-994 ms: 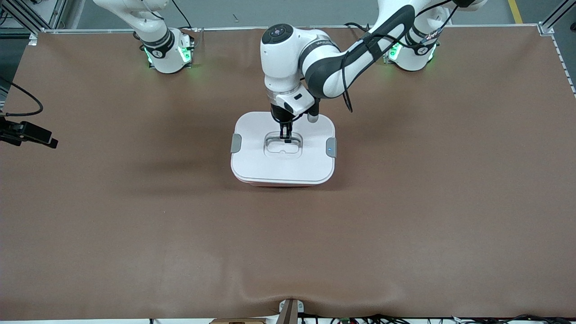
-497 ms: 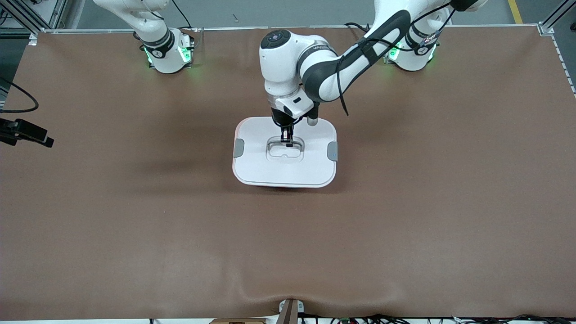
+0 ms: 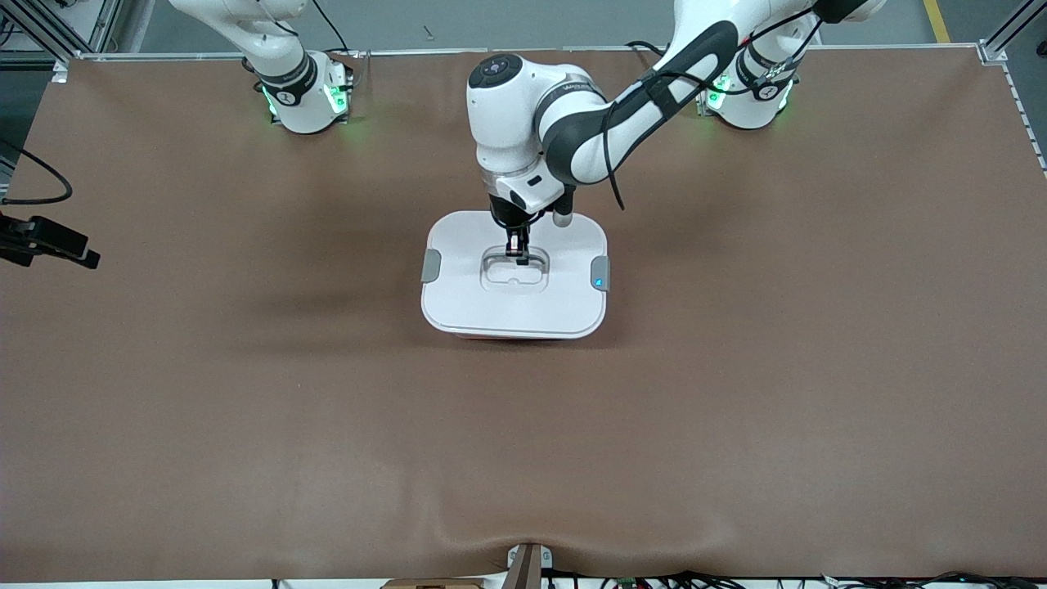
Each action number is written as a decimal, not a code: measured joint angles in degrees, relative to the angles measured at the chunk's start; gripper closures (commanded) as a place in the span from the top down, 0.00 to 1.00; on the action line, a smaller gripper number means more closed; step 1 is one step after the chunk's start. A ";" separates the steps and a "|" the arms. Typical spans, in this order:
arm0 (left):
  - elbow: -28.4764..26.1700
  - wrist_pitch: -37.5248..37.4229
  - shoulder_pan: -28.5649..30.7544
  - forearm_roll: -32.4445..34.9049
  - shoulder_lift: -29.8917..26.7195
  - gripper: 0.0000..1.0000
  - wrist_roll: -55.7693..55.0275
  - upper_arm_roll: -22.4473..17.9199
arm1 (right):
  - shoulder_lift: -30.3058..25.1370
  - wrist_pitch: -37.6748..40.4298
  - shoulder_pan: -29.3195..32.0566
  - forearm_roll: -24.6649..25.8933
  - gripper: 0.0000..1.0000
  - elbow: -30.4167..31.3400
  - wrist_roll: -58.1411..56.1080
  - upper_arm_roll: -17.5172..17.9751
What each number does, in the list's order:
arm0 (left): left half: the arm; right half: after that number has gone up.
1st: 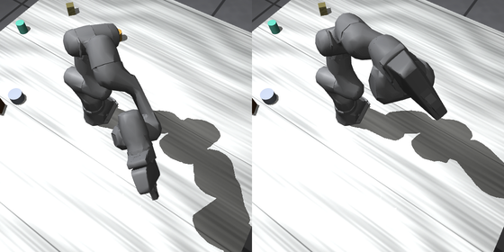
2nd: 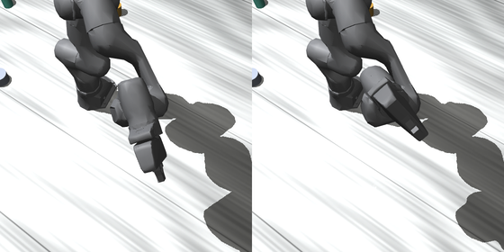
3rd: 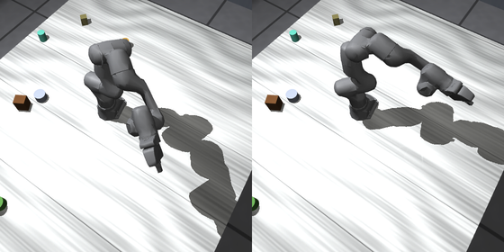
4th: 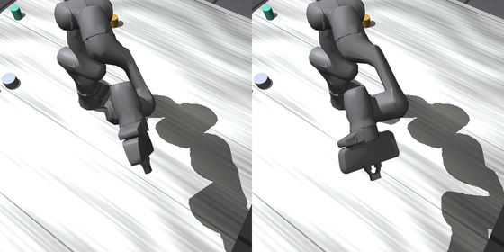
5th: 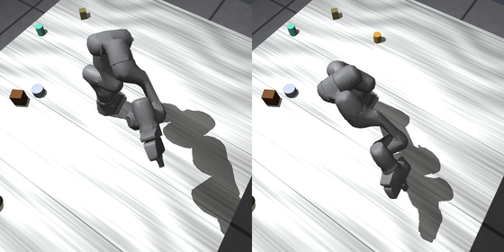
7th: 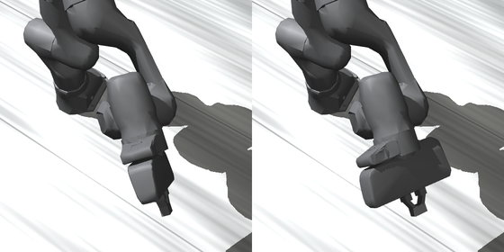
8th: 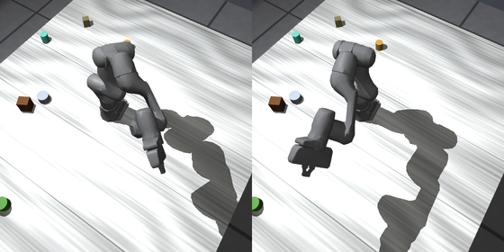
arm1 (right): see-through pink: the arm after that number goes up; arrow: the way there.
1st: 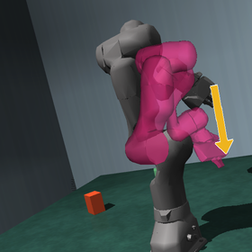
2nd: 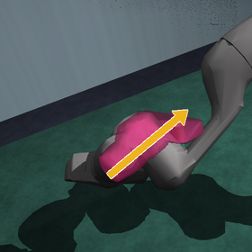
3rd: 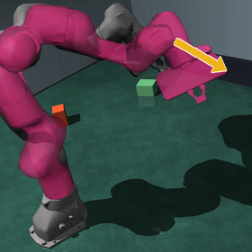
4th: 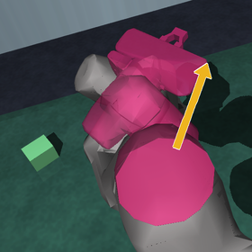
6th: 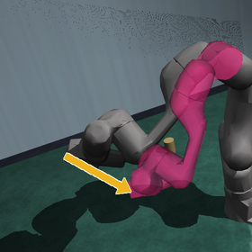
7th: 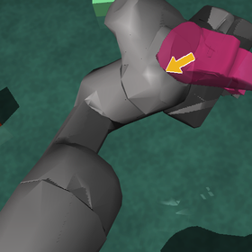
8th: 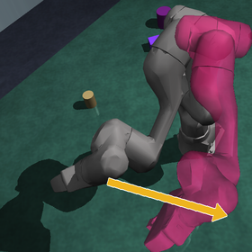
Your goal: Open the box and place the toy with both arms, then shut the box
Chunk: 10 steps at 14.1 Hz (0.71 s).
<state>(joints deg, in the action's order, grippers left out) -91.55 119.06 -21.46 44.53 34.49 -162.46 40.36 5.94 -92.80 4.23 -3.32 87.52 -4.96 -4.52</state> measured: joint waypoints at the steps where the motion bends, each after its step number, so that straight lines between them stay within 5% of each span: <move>1: 0.03 0.02 -0.14 0.14 0.16 0.00 -0.06 0.00 | 0.00 0.00 -0.05 0.00 1.00 -0.01 -0.03 0.10; 10: -0.26 -0.01 -0.97 1.04 0.49 0.00 -0.42 -0.52 | 0.65 -0.25 -0.11 2.07 1.00 -1.39 -0.27 0.01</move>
<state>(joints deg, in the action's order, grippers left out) -91.81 119.05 -22.43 45.58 34.99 -162.87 39.84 6.59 -93.05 4.12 -1.25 86.14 -5.23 -4.51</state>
